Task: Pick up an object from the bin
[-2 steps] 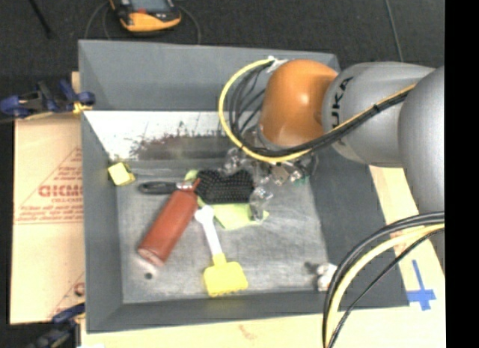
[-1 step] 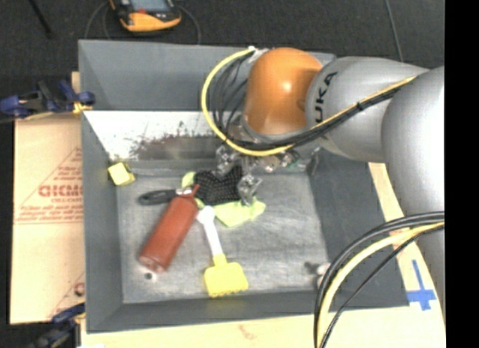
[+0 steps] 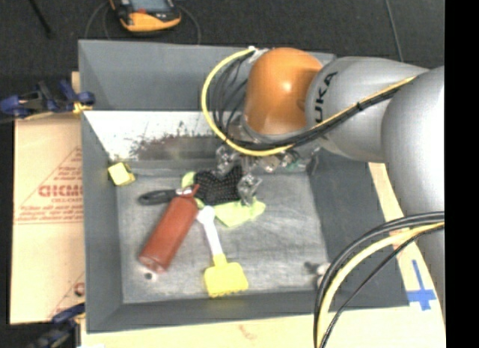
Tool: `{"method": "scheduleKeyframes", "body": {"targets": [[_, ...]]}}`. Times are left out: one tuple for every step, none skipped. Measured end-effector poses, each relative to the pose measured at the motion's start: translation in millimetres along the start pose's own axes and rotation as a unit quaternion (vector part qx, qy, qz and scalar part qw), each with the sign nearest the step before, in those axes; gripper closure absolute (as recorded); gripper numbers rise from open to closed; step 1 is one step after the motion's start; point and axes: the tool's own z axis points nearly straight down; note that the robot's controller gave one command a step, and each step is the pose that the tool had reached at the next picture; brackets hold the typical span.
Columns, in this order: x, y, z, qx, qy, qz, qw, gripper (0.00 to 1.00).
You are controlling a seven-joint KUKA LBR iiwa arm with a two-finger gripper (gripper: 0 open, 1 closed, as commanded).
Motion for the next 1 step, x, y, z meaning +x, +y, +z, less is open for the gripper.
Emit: {"method": "scheduleKeyframes", "body": {"targets": [[14.5, 32.4, -143.4, -0.010, 0.0060, -0.013, 0.9998, 1.00]]}}
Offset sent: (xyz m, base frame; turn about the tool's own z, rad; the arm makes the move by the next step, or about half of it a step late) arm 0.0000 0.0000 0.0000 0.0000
